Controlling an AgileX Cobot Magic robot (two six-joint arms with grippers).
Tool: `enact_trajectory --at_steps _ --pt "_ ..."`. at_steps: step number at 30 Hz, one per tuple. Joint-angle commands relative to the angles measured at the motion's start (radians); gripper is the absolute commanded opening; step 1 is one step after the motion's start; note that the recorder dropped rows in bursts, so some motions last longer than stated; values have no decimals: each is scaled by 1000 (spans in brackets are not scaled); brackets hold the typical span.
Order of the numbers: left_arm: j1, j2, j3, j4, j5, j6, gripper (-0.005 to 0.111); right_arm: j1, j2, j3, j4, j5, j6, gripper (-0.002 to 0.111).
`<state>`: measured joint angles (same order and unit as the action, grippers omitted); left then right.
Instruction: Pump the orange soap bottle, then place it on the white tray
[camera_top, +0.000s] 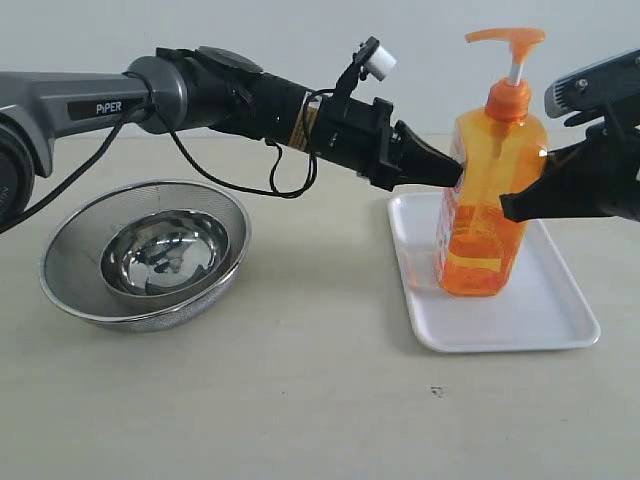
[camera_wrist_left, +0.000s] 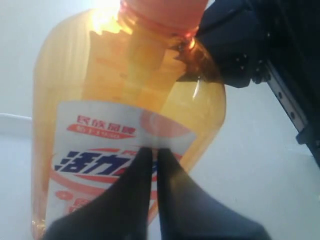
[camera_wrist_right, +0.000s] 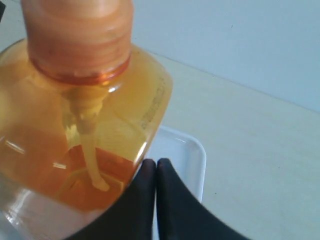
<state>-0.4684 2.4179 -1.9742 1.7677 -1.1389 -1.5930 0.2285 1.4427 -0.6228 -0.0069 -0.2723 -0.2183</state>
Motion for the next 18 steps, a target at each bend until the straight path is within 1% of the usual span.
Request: enact_trajectory --at_steps 1,5,9,13,15,18 --pt "-30 -8 -5 -23 -13 -8 5 10 1 -9 -31 -13 -9 0" --pt "-24 -19 -5 -23 -15 -8 5 10 1 -9 -31 -11 -27 0" --pt "11 -28 -5 -23 -17 -38 5 -11 -5 -9 -29 8 -27 0" --pt "58 -46 -5 -23 -57 -41 5 -46 -7 -9 -29 9 -16 0" --pt "92 -62 -3 -23 -82 -41 5 -49 -26 -9 -29 15 -19 0" --pt "138 -85 -3 -23 -82 -41 5 -49 -94 -9 -29 31 -30 0"
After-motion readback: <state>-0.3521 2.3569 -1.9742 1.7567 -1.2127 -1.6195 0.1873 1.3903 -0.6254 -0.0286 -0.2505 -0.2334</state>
